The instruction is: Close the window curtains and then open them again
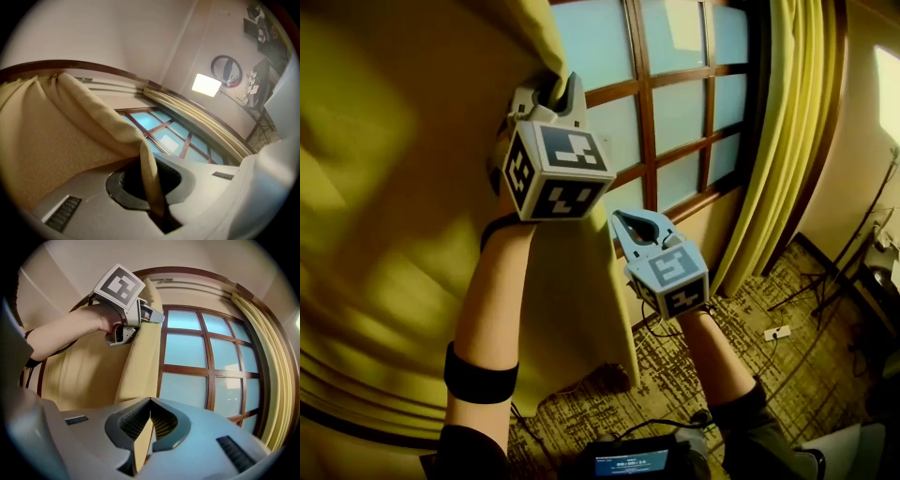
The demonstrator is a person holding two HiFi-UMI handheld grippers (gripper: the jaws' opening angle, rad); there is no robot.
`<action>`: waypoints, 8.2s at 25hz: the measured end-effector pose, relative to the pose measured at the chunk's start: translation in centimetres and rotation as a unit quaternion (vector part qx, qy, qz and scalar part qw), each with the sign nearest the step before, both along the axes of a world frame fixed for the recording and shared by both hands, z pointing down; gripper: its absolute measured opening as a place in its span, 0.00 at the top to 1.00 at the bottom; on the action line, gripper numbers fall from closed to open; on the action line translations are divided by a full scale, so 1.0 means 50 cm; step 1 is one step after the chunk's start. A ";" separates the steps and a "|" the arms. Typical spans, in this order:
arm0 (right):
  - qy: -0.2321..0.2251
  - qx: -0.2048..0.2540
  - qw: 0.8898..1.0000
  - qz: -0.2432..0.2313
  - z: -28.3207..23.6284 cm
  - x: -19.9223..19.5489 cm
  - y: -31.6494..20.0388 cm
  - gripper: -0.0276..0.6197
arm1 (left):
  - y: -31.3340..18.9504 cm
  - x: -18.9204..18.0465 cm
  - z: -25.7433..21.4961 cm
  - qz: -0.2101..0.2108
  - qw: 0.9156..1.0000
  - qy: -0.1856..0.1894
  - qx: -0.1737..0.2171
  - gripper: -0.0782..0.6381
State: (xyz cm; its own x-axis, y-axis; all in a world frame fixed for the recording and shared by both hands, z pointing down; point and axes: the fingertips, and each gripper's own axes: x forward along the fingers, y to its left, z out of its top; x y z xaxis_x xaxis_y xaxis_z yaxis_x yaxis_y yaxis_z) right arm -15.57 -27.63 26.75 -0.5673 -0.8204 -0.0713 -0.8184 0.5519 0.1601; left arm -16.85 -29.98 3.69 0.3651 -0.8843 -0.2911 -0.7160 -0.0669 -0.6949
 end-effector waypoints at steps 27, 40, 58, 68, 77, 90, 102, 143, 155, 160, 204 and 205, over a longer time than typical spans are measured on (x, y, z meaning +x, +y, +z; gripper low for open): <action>-0.001 -0.049 0.998 0.027 -0.027 0.338 -0.170 0.94 | -0.166 0.312 -0.007 -0.008 1.000 -0.025 -0.005 0.87; -0.004 -0.072 0.995 0.070 -0.013 0.627 -0.186 0.94 | -0.200 0.653 -0.019 0.040 0.999 -0.021 -0.005 0.87; -0.024 -0.092 0.995 0.033 0.043 0.663 -0.133 0.94 | -0.144 0.575 0.007 0.001 0.998 0.053 -0.039 0.86; -0.005 -0.103 0.994 0.032 0.073 0.516 -0.056 0.94 | -0.083 0.319 0.072 -0.046 0.995 0.081 -0.042 0.81; 0.008 -0.107 0.994 -0.001 0.102 0.382 0.027 0.94 | 0.052 0.123 0.092 -0.092 0.989 0.112 -0.005 0.78; 0.040 -0.118 0.991 -0.047 0.162 0.322 0.096 0.94 | 0.225 -0.010 0.452 -0.144 0.966 0.156 -0.146 0.72; 0.070 -0.166 0.975 -0.130 0.314 0.407 0.167 0.94 | 0.345 0.079 0.769 -0.212 0.901 0.234 -0.299 0.72; 0.085 -0.256 0.954 -0.130 0.551 0.625 0.244 0.94 | 0.522 0.189 1.038 -0.230 0.802 0.347 -0.429 0.91; 0.081 -0.257 0.955 -0.120 0.556 0.657 0.227 0.94 | 0.490 0.219 1.027 -0.223 0.810 0.338 -0.424 0.91; 0.071 -0.260 0.957 -0.106 0.565 0.696 0.209 0.94 | 0.460 0.259 1.027 -0.208 0.816 0.322 -0.432 0.91; 0.005 -0.255 0.962 0.096 0.538 1.290 -0.198 0.94 | -0.140 1.007 0.959 0.072 0.856 0.180 -0.480 0.91; 0.004 -0.254 0.962 0.099 0.537 1.288 -0.218 0.94 | -0.161 1.010 0.956 0.077 0.856 0.176 -0.479 0.91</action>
